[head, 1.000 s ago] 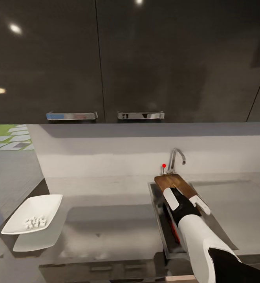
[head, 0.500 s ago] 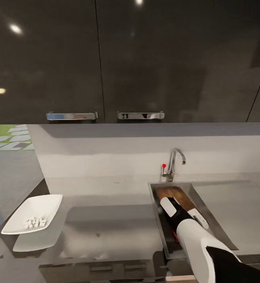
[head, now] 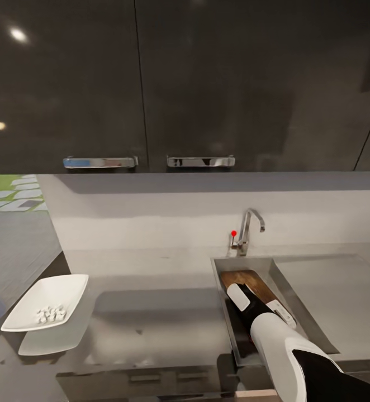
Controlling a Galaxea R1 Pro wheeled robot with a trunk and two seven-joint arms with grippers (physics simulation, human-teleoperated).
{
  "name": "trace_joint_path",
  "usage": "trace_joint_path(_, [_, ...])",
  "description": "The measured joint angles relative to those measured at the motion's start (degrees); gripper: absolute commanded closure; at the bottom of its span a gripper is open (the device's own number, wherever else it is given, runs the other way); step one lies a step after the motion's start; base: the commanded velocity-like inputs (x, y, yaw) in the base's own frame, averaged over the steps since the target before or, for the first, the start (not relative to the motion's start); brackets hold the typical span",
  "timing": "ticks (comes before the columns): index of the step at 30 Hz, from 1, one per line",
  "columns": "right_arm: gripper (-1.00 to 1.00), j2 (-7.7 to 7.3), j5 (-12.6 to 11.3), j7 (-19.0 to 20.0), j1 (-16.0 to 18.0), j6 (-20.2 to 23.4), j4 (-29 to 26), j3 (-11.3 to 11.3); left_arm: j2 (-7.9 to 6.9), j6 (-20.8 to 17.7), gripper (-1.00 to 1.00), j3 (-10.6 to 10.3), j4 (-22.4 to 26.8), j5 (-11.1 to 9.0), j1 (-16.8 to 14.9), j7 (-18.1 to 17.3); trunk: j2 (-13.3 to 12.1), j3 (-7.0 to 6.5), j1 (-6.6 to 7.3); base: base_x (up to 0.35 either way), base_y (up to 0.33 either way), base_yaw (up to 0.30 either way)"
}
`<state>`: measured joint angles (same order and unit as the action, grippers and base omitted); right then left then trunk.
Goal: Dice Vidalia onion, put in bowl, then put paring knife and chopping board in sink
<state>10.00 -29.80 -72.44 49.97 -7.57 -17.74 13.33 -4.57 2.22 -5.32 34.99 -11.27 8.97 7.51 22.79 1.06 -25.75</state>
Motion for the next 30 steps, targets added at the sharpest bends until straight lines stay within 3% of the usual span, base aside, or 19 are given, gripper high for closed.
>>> trace_joint_path(30, [1.00, 0.00, -0.1, 0.3, 0.0, -0.2, 1.5, 0.0, 0.08, 0.0, -1.00, 0.0, -0.1, 0.0, 0.0, 0.1, 0.0, 2.69, 0.01, 0.011, -0.027, 0.000])
